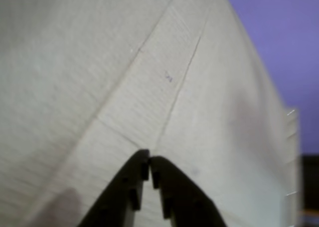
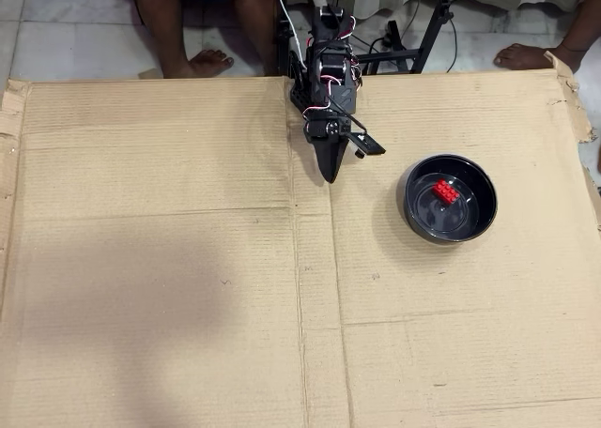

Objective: Grasp a lego block and put it in the bin.

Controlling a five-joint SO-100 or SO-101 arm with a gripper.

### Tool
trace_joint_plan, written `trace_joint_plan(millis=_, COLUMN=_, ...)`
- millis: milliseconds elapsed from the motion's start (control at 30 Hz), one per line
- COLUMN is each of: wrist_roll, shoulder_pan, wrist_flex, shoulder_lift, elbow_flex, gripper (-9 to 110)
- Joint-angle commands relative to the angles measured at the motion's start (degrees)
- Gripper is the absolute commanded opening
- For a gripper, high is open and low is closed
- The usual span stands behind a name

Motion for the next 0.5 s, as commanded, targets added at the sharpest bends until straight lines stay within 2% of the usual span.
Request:
trace_joint_plan(millis=0, wrist_roll=-7.2, shoulder_pan=0.3, wrist_flex=0.2, shoulder_lift=0.9, elbow_flex=0.7, gripper=0)
trace_joint_plan(millis=200, wrist_roll=-17.9, shoulder_pan=0.2, wrist_flex=-0.3, shoulder_lift=0.9, elbow_flex=0.7, gripper=0)
trace_joint_plan(millis=467, wrist_roll=-26.8, shoulder_pan=-0.3, wrist_flex=0.3, shoulder_lift=0.9, elbow_flex=0.7, gripper=0)
